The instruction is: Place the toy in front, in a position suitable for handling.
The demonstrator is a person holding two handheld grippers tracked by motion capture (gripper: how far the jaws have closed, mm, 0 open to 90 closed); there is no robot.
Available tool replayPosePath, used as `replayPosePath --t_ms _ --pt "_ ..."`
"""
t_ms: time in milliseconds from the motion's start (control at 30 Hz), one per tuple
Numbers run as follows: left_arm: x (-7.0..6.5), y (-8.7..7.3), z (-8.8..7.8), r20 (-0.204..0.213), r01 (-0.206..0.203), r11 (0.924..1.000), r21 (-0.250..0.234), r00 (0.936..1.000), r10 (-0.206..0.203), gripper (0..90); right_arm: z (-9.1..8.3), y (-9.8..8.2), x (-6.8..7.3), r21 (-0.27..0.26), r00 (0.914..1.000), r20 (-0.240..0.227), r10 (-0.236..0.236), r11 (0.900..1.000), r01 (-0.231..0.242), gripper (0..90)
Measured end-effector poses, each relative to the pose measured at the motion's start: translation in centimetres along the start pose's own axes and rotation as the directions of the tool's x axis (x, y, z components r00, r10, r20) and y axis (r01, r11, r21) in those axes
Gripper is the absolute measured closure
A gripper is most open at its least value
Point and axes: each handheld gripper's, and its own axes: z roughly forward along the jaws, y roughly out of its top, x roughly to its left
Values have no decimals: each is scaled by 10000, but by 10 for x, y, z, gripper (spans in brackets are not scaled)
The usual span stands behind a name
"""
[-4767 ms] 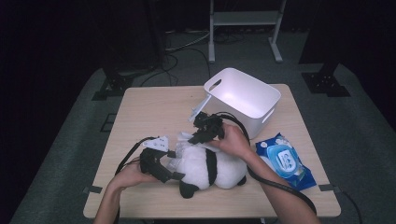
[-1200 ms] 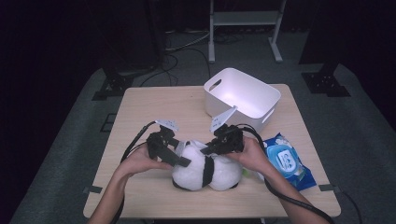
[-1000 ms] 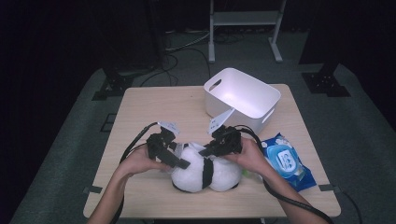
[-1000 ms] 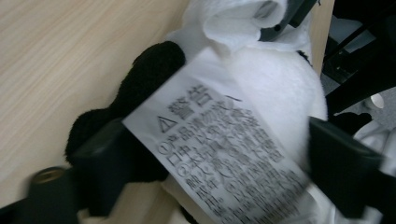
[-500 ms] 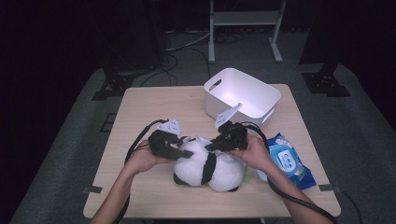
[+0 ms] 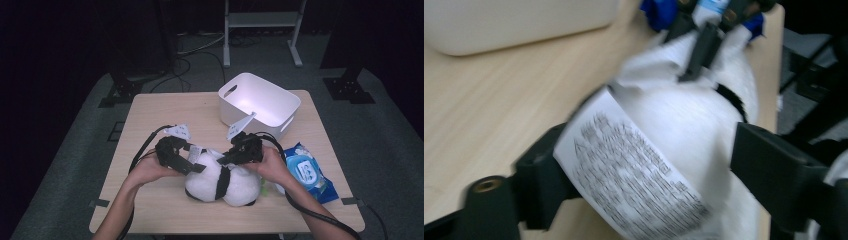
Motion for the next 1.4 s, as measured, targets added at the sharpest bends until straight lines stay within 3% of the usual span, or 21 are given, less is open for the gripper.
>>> replayPosePath --t_ms 167,267,333,533,867,1033,1233,1400 --pt "5 3 12 89 648 9945 819 9978 -657 20 1 0 3 -56 9996 -151 -222 9997 221 820" --pt "10 -1 21 706 1077 9876 1143 9907 -1162 0 1 -1 7 -129 9986 -318 -415 9991 411 820" --pt "11 -5 25 997 1157 9867 1142 9868 -1272 0 0 -3 9 -139 9981 -422 -438 9990 433 820" --pt "7 -9 23 1122 867 9875 1313 9885 -1017 48 -2 2 12 16 9965 -581 -595 9982 597 819" --pt "-3 -18 19 1022 280 9946 999 9940 -383 64 6 22 17 -451 9951 -414 -901 9951 882 818" --pt "-7 -24 17 980 101 9971 759 9950 -175 67 1 12 13 -344 9975 -334 -617 9976 605 817" --pt "-13 -30 15 910 -72 9983 579 9958 19 68 -7 -10 10 289 9992 -159 -371 9989 376 817" --pt "-17 -32 14 875 -209 9986 482 9960 166 81 -21 -22 11 151 9997 -15 -227 9996 227 815"
